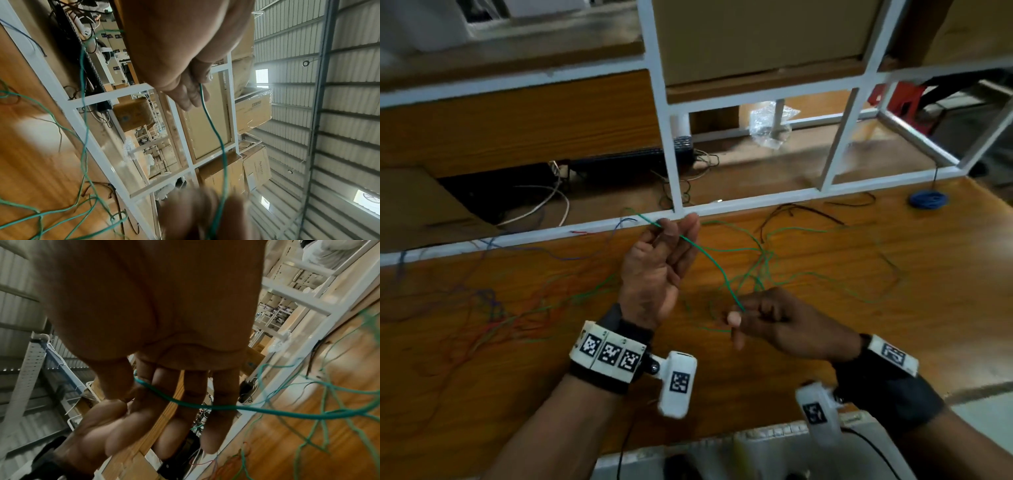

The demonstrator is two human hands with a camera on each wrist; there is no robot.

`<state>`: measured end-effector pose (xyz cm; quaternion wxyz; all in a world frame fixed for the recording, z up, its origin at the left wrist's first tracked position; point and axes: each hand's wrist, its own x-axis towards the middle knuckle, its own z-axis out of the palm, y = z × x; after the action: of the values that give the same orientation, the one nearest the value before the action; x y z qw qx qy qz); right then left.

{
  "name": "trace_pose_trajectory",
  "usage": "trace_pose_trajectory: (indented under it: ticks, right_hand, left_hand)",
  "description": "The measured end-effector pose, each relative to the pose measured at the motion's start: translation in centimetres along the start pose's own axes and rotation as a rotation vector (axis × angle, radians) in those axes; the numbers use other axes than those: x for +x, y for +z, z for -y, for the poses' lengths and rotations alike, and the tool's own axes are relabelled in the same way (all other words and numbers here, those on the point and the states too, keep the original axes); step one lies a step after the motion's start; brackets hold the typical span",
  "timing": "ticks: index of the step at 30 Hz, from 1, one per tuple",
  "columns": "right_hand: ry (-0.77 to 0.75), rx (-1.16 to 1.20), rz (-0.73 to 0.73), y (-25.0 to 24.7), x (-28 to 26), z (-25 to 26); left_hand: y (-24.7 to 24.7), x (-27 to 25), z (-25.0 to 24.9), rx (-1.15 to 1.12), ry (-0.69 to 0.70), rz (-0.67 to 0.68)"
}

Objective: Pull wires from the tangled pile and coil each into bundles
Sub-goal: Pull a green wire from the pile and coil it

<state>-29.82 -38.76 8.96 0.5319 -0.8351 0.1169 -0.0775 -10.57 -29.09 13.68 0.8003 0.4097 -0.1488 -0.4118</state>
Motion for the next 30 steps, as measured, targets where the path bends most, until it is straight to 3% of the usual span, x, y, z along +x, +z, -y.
trace_pose_trajectory:
  ticks: [8, 10, 12, 15, 17, 18, 19, 21, 23, 25, 28, 30]
  right_hand:
    - [0.051, -0.016, -0.099, -5.5, -9.0, -2.7]
    - [0.064, -0.066, -0.176, -6.8, -10.7, -2.9]
    - [0.066, -0.01, -0.238, -7.7, -11.7, -2.8]
    - [0.051, 0.118, -0.267, -8.2, -12.5, -1.9]
    - [0.047, 0.149, -0.254, -7.7, -12.7, -1.0]
    - [0.043, 0.145, -0.242, -7.2, -12.7, -0.5]
    - [0.038, 0.141, -0.224, -6.7, -12.7, -0.1]
    - [0.038, 0.138, -0.177, -5.7, -12.4, 1.0]
    - [0.02, 0.106, -0.171, -4.7, -11.7, 2.5]
    - [-0.009, 0.088, -0.217, -4.3, -11.2, 3.7]
    - [-0.016, 0.06, -0.249, -4.5, -11.4, 4.7]
    - [0.04, 0.056, -0.212, -4.4, -11.9, 4.7]
  left_hand:
    - [1.6, 0.1, 0.5, 0.01, 0.166, -0.174]
    - [0.9, 0.4, 0.6, 0.07, 0.144, -0.222]
    - [0.6, -0.3, 1.0, 0.275, 0.047, -0.211]
    - [0.2, -3.2, 2.3, 0.872, -0.12, -0.09]
    - [0.4, -5.4, 2.5, 1.368, 0.035, -0.026]
    - [1.1, -6.5, 2.5, 1.438, 0.187, -0.03]
    - [2.4, -7.7, 2.4, 1.38, 0.343, 0.021]
    - [5.1, -9.2, 2.5, 1.312, 0.567, 0.279]
    - [6.7, -9.5, 3.2, 1.365, 0.574, 0.598]
    - [6.8, -8.8, 3.9, 1.403, 0.48, 0.791]
    - [5.8, -7.8, 3.2, 1.284, 0.495, 0.784]
    - [5.5, -6.7, 1.7, 1.166, 0.53, 0.673]
